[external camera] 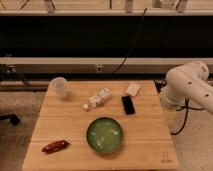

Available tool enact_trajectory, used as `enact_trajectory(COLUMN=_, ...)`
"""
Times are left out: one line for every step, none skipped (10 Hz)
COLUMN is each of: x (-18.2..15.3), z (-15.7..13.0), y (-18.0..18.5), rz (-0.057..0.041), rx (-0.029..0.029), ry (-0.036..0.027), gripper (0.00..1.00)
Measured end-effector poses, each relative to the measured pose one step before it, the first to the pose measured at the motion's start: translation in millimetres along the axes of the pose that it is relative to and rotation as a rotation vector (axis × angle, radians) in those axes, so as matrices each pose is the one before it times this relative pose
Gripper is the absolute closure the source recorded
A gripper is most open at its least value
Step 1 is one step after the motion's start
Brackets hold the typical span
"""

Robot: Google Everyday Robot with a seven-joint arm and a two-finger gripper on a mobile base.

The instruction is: Pick up the ceramic bowl

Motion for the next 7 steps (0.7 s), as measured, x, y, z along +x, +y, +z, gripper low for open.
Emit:
enact_trajectory(x=-0.02, z=-0.02, y=-0.01, rz=0.00001, rx=0.00004, ry=-0.00003, gripper=0.2)
enact_trajectory(x=0.02, z=-0.02, y=-0.01, rz=0.00001, rx=0.00002, ry=0.00005, gripper=0.2)
enact_trajectory(x=-0.02, z=0.03, y=-0.01, rz=0.00003, rx=0.0, ry=-0.00008, gripper=0.2)
enact_trajectory(x=0.0, z=-0.03, y=-0.01, rz=-0.00008, rx=0.00003, ry=0.00005, gripper=0.2)
enact_trajectory(x=-0.01, z=0.0, y=0.0, rz=0.00005, rx=0.00002, ry=-0.00006, gripper=0.2)
enact_trajectory(x=0.0, z=0.06, y=0.01, rz=-0.00001, rx=-0.0001, ry=-0.00001, gripper=0.2)
enact_trajectory(x=0.02, z=0.02, y=0.03, rz=0.00003, rx=-0.00005, ry=0.00005, gripper=0.2)
